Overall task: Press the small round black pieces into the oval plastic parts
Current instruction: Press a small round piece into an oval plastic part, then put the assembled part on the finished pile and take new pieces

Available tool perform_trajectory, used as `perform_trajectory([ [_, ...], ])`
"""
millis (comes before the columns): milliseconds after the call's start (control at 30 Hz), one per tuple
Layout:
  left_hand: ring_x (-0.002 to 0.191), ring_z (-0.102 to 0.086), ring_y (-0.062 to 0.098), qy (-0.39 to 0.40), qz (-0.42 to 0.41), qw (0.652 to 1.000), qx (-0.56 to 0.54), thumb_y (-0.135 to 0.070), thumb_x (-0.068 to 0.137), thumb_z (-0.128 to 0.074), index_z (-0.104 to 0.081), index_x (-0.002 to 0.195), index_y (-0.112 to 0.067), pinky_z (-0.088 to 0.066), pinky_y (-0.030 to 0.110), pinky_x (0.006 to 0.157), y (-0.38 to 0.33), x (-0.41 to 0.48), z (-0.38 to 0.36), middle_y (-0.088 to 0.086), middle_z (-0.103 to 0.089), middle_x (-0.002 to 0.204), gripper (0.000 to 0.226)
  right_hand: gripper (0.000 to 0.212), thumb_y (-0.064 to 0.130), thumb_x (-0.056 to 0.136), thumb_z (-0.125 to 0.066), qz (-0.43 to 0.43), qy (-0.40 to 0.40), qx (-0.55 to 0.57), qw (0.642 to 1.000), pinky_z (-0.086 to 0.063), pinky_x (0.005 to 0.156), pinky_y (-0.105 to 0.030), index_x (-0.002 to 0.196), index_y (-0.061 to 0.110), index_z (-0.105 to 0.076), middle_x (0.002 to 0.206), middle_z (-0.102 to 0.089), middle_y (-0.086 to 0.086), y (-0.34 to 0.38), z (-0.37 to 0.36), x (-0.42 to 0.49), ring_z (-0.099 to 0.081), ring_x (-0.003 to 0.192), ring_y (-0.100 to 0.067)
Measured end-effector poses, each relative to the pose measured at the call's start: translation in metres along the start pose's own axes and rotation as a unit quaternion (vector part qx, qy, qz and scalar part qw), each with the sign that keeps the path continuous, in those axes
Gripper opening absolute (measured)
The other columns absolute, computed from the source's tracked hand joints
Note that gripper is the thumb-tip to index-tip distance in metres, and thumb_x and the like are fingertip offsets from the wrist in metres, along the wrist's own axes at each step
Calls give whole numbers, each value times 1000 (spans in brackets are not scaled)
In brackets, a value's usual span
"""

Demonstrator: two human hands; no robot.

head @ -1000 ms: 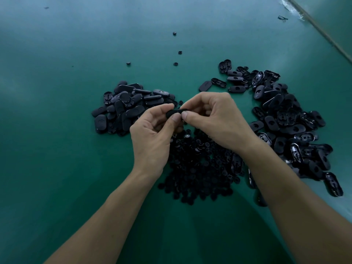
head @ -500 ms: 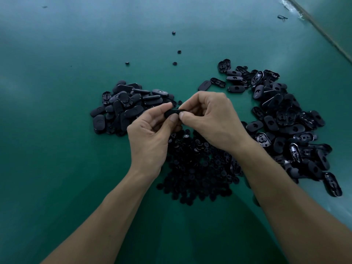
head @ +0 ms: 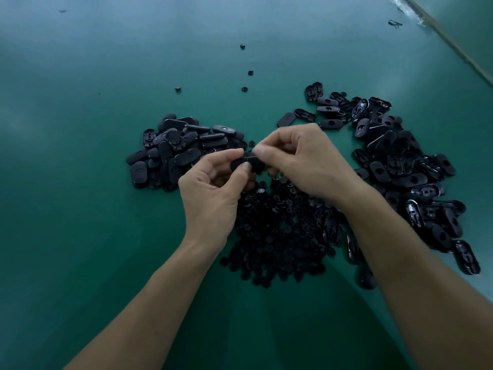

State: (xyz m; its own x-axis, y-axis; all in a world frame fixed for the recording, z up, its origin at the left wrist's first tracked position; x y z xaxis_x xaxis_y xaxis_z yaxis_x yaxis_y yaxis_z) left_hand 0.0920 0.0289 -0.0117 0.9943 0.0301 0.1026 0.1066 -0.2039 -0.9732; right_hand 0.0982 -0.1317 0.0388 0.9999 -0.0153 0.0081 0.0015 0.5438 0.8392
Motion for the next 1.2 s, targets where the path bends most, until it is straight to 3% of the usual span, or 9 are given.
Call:
perform_trajectory([
  [133, 77, -72, 18, -14, 2, 1000, -12, -4, 94, -68, -71, 105, -14, -58, 28, 75, -1, 0, 3, -1, -75, 82, 15, 30, 23, 102, -53, -51, -48, -115, 991, -53, 92, -31, 130, 19, -63, 105, -68, 4, -22, 19, 24, -61, 88, -12],
  [233, 83, -73, 14, -43, 10, 998, -39, 1, 98, -59, -68, 108, -11, -59, 25, 76, -2, 1, 5, -7, -75, 86, 18, 45, 23, 103, -50, -95, -53, -196, 974, -49, 100, -42, 148, 18, -45, 122, -62, -10, -35, 23, 40, -59, 106, -26],
  [433, 102, -70, 13, -104, 39, 989, -96, 4, 100, -53, -55, 131, -6, -58, 25, 82, 0, 3, 11, 1, -67, 104, 33, 30, 36, 103, -50, -136, -86, -292, 943, -39, 74, -36, 117, 11, -59, 121, -57, -12, -41, 20, 55, -52, 90, -27],
  [600, 114, -64, 8, -121, 47, 988, -87, 5, 98, -57, -40, 146, -7, -55, 27, 95, 1, 3, 14, 1, -59, 118, 52, 28, 32, 99, -60, -127, -103, -250, 954, -42, 80, -33, 125, 21, -63, 128, -55, -9, -43, 22, 54, -51, 96, -21],
  [700, 121, -61, 5, -129, 51, 988, -68, 3, 97, -59, -33, 152, -11, -52, 33, 104, 1, 1, 15, -3, -53, 132, 62, 33, 31, 94, -64, -120, -92, -213, 965, -49, 93, -37, 126, 23, -62, 126, -55, -9, -43, 26, 53, -56, 103, -23],
  [900, 125, -59, 5, -104, 25, 994, -23, 4, 96, -59, -23, 157, -24, -52, 34, 103, -6, -1, 13, -10, -25, 161, 76, 35, 35, 89, -71, -135, -97, -247, 954, -46, 94, -35, 119, 18, -65, 122, -57, -8, -50, 44, 38, -51, 100, -17],
  [1000, 122, -62, 10, -79, -5, 997, -18, 6, 96, -58, -34, 149, -32, -56, 30, 94, -9, -2, 8, -9, -30, 157, 70, 26, 32, 88, -76, -153, -82, -211, 962, -48, 80, -25, 109, 18, -70, 109, -62, -6, -55, 44, 34, -57, 91, -16],
  [1100, 101, -70, 12, -62, -1, 998, -31, 4, 96, -60, -56, 123, -20, -58, 28, 84, -7, -1, 6, -13, -61, 122, 37, 12, 24, 86, -79, -131, -90, -165, 973, -37, 56, -2, 95, 21, -70, 92, -63, 1, -52, 42, 32, -58, 79, -6],
  [1200, 80, -71, 15, -25, -6, 1000, -11, -2, 97, -61, -64, 105, -10, -58, 27, 74, -6, -2, 2, -7, -71, 86, 12, 15, 21, 80, -84, -70, -105, -77, 989, -47, 63, -4, 86, 22, -71, 81, -67, 6, -36, 36, 25, -64, 75, -3],
])
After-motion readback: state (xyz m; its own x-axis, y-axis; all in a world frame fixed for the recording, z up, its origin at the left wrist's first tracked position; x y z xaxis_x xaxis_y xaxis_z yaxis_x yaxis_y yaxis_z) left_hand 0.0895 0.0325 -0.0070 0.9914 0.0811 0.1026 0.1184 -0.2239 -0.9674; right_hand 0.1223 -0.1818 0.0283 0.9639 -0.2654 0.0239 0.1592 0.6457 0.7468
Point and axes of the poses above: each hand's wrist, its own x-axis towards the middle knuckle, its own z-axis out of the back of the hand, y = z × x, the point moved 7 cm from there along x, towards the middle knuckle
